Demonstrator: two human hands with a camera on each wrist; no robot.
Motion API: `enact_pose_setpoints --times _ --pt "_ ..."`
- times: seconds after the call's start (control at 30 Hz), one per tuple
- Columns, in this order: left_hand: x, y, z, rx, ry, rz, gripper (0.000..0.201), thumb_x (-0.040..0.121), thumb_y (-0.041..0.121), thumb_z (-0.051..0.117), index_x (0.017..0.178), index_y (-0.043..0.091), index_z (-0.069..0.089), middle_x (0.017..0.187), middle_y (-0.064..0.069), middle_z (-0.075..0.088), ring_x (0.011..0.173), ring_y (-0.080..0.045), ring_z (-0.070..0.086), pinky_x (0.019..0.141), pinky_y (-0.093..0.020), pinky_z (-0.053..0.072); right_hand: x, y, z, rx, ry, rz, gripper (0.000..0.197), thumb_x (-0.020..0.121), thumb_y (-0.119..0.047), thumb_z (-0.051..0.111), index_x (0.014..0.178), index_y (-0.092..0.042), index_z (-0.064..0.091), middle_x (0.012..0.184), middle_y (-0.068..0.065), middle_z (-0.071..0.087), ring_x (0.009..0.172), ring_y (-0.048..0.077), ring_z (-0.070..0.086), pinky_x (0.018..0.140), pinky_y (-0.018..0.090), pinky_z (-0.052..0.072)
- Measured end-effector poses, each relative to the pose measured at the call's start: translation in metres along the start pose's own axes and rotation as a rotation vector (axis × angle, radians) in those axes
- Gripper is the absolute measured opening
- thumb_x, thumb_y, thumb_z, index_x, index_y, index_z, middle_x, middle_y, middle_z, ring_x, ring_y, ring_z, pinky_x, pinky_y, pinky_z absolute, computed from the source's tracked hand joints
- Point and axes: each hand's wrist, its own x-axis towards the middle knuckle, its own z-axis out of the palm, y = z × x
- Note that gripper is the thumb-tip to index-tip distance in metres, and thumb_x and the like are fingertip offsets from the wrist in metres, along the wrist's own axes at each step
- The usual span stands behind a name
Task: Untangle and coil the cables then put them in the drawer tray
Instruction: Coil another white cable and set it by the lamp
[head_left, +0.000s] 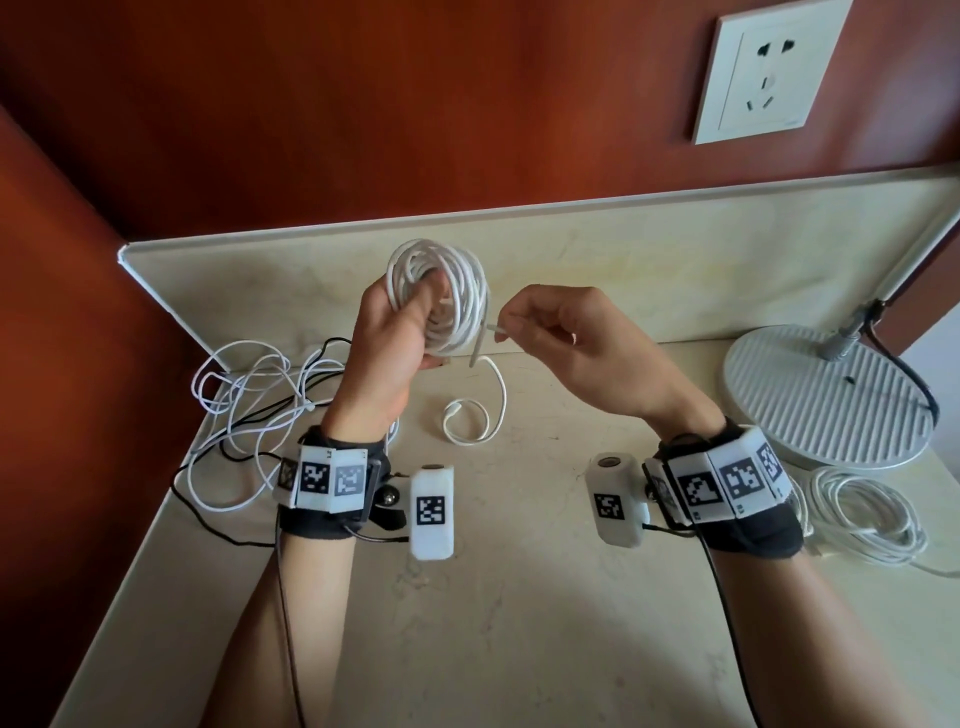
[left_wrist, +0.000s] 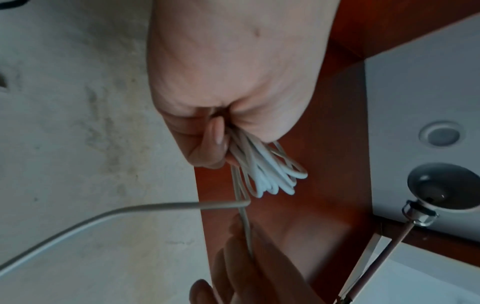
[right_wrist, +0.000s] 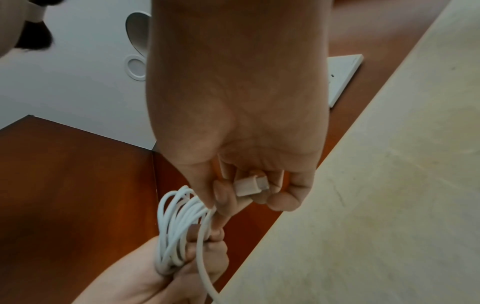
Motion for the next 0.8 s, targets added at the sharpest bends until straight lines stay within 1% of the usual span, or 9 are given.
enact_pose_setpoints --times 0.07,0.13,0.27,0.4,0.5,0.57,0.63,0.7,0.8 --pt "0.001 -0.001 -0.001 0.012 0.030 0.003 0.017 0.107 0.026 0.054 0.095 0.023 0.065 0.077 0.011 0.072 0.072 -0.007 0.070 0.067 -0.033 0.057 0.001 -0.002 0.005 0.012 -0.004 -0.003 0.026 0.110 -0.023 0.052 0.100 -0.011 0.073 0.067 -0.014 0.061 0.059 0.002 0.046 0.064 0.018 0.039" --pt "0.003 -0.002 -0.001 0.045 0.040 0.028 0.016 0.106 0.025 0.055 0.099 0.019 0.068 0.083 0.003 0.074 0.076 -0.013 0.072 0.064 -0.036 0.059 0.000 -0.005 0.007 0.024 0.008 -0.017 0.034 0.110 -0.034 0.049 0.099 -0.015 0.075 0.064 -0.009 0.057 0.059 0.001 0.044 0.063 0.020 0.039" --pt "0.005 -0.002 -0.004 0.087 0.098 0.052 0.015 0.100 0.014 0.064 0.089 0.023 0.069 0.072 0.012 0.072 0.068 -0.006 0.071 0.052 -0.025 0.053 0.001 -0.005 0.002 0.031 0.054 0.026 0.034 0.106 -0.035 0.057 0.095 -0.010 0.077 0.051 -0.012 0.028 0.049 0.008 0.022 0.049 0.022 0.022" --pt "0.008 -0.003 -0.007 -0.011 0.109 0.003 0.011 0.099 0.008 0.059 0.094 0.015 0.065 0.066 0.010 0.066 0.056 -0.005 0.063 0.044 -0.020 0.047 0.001 -0.003 0.000 0.073 0.066 0.047 0.031 0.105 -0.032 0.059 0.093 -0.010 0.078 0.054 -0.009 0.024 0.051 0.013 0.020 0.049 0.025 0.020" --pt "0.005 0.002 -0.005 -0.215 0.055 -0.042 0.020 0.100 0.003 0.051 0.086 0.011 0.062 0.049 0.011 0.053 0.040 0.000 0.047 0.039 -0.011 0.036 0.003 -0.001 0.002 0.115 0.078 0.060 0.030 0.105 -0.033 0.060 0.093 -0.013 0.079 0.059 0.005 0.027 0.059 0.033 0.024 0.053 0.038 0.023" --pt "0.002 0.005 -0.004 -0.315 -0.004 -0.052 0.047 0.099 -0.001 0.047 0.061 0.020 0.064 0.046 0.011 0.049 0.038 -0.001 0.044 0.039 -0.010 0.034 0.003 0.000 0.002 0.161 0.063 0.074 0.028 0.105 -0.031 0.060 0.094 -0.012 0.079 0.059 0.001 0.030 0.058 0.024 0.027 0.053 0.033 0.029" --pt "0.001 0.006 -0.003 -0.342 -0.047 -0.037 0.055 0.096 -0.001 0.048 0.047 0.022 0.062 0.044 0.011 0.045 0.036 -0.002 0.041 0.039 -0.010 0.032 0.003 0.001 0.001 0.221 0.057 0.102 0.024 0.104 -0.026 0.062 0.094 -0.013 0.078 0.059 -0.002 0.040 0.059 0.015 0.034 0.057 0.022 0.034" --pt "0.001 0.005 -0.005 -0.320 -0.090 -0.039 0.041 0.084 0.009 0.056 0.046 0.022 0.063 0.044 0.012 0.045 0.037 -0.002 0.040 0.042 -0.010 0.031 0.003 0.005 0.000 0.311 0.100 0.157 0.018 0.103 -0.020 0.063 0.093 -0.015 0.076 0.067 0.004 0.054 0.066 0.015 0.045 0.066 0.021 0.046" --pt "-0.002 0.004 -0.006 -0.283 -0.251 -0.051 0.023 0.075 0.021 0.060 0.060 0.029 0.077 0.054 0.013 0.060 0.049 -0.001 0.054 0.050 -0.016 0.042 0.005 0.011 -0.005 0.640 0.141 0.320 0.016 0.102 -0.016 0.062 0.091 -0.014 0.074 0.062 -0.002 0.043 0.063 0.012 0.042 0.069 0.023 0.050"
